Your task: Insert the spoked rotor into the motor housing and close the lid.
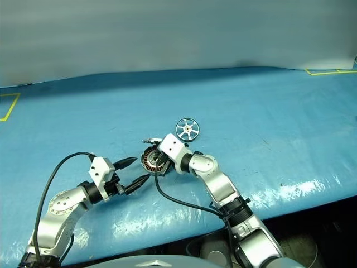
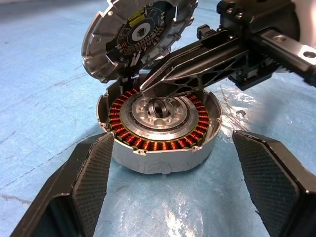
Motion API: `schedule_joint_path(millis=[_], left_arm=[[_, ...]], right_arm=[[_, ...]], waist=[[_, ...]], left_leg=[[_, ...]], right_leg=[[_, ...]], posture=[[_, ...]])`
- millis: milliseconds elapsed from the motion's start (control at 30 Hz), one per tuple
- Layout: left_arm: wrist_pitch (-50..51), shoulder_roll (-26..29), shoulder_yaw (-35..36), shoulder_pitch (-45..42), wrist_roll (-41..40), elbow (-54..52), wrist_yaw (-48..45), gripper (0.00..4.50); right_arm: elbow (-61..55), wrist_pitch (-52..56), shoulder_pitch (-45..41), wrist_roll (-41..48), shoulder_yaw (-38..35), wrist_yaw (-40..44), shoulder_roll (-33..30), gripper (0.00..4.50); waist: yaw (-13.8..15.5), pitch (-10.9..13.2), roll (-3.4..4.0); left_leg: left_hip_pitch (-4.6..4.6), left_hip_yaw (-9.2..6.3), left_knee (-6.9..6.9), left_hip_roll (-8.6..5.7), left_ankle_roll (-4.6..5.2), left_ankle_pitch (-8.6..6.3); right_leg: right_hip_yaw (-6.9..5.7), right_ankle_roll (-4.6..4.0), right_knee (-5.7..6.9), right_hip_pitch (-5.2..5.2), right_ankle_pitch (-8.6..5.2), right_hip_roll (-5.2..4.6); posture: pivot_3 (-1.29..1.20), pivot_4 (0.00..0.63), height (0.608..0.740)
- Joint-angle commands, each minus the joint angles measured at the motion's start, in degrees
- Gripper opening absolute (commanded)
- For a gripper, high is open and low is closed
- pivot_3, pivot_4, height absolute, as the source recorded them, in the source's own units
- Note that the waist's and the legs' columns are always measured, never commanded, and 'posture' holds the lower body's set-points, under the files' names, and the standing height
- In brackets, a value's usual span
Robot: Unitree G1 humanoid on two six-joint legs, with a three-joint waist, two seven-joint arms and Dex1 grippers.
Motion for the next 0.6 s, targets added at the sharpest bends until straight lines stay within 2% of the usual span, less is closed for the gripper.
schedule_joint_path(millis=[33, 267, 500, 600], left_arm=[[-1.4, -0.3, 0.2, -0.5, 0.4, -0.1, 0.2, 4.13], [-1.3, -0.4, 0.2, -0.2, 0.4, -0.5, 0.1, 4.13], [-1.4, -0.4, 0.3, -0.2, 0.5, -0.5, 0.2, 4.13], [-1.4, -0.3, 0.2, -0.3, 0.6, -0.5, 0.1, 4.13]], right_arm=[[0.1, -1.4, -0.9, -0.5, 0.2, 0.0, 0.8, 0.02], [-0.1, -1.3, 0.1, -0.4, 0.2, 0.4, 1.7, 0.02], [2.4, -4.8, 0.3, -7.3, 4.9, -1.3, 0.3, 0.02], [1.4, -4.7, 1.0, -5.9, 4.2, -0.7, 1.3, 0.02]], waist=[[0.0, 0.0, 0.00], [-0.1, 0.0, 0.00], [-0.2, 0.0, 0.00], [-0.3, 0.0, 0.00]], left_leg=[[0.00, 0.00, -0.01, 0.00, 0.00, 0.00], [0.00, 0.01, -0.02, 0.02, 0.00, 0.00], [0.02, 0.01, -0.02, 0.03, 0.00, 0.00], [0.04, 0.00, -0.02, 0.03, -0.02, 0.01]], right_leg=[[0.00, 0.00, 0.00, 0.00, 0.00, 0.00], [0.00, 0.00, 0.00, 0.00, 0.00, 0.00], [0.00, -0.01, 0.00, 0.00, -0.01, 0.00], [0.00, -0.01, 0.02, 0.01, -0.01, 0.01]], posture=[[0.00, 0.150, 0.740], [0.00, 0.150, 0.740], [0.00, 0.150, 0.740], [0.00, 0.150, 0.740]])
